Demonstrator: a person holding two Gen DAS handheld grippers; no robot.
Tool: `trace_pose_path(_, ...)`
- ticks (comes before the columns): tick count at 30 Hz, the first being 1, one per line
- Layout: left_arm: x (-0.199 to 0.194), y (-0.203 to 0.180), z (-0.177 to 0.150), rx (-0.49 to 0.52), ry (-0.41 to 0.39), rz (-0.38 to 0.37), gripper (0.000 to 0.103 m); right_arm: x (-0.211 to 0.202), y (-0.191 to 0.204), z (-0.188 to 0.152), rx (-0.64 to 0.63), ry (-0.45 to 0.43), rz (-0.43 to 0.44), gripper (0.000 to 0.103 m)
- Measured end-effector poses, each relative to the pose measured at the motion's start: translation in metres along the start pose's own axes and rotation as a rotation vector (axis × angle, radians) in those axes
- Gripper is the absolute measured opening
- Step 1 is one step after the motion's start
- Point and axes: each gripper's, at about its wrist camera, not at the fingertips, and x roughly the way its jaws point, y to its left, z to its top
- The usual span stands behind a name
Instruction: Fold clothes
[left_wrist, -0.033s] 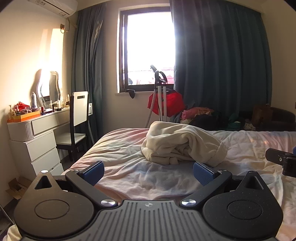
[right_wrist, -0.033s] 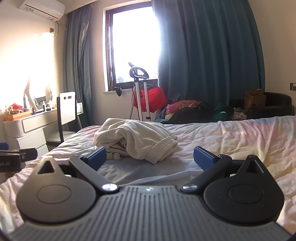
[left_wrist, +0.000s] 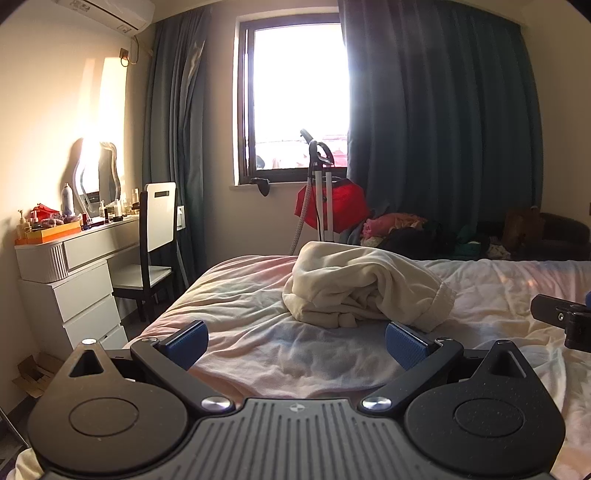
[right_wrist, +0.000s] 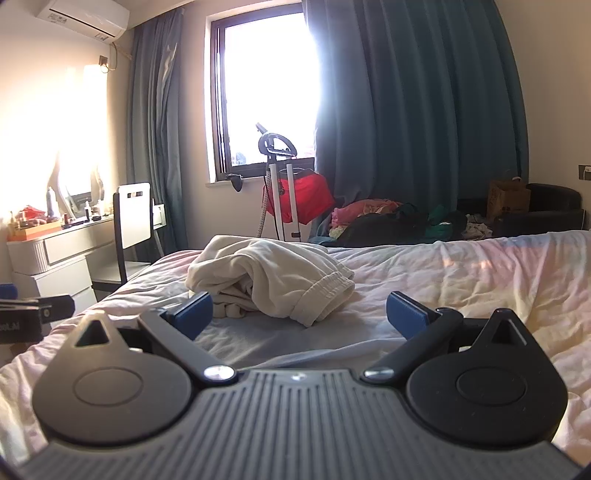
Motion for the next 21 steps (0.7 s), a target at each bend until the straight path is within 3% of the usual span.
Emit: trace_pose_path(21,-0.0081,-0.0018,-0.0006,0.032,-0.017,0.009,0.103,-0.0026,-0.0020,0.0012,0.003,-0.002,-0.006,0.102)
